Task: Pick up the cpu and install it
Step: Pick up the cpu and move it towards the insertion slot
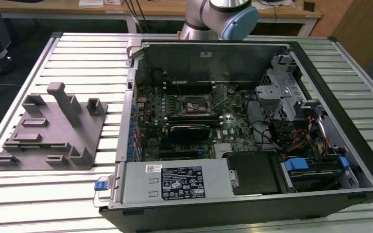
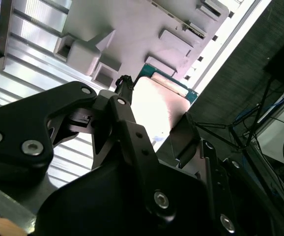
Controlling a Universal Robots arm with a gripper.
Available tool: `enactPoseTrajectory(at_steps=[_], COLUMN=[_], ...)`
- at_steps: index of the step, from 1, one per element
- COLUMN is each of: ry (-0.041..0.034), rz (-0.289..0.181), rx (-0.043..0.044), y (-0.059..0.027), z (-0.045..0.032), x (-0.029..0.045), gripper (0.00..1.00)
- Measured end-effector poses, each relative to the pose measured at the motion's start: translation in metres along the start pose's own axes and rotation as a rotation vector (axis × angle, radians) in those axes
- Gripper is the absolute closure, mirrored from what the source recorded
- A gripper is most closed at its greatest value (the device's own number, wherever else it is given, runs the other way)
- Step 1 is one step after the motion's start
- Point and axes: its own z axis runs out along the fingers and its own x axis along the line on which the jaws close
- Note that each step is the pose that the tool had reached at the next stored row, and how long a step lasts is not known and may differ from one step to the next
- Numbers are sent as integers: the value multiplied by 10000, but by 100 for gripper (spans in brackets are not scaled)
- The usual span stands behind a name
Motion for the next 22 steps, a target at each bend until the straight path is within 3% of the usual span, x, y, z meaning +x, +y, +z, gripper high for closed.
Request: enactPoseTrajectory(at_steps=[22], ry=[0], rz=[0], rx=[0], y=[19], z=[7], x=[-247], gripper=[45])
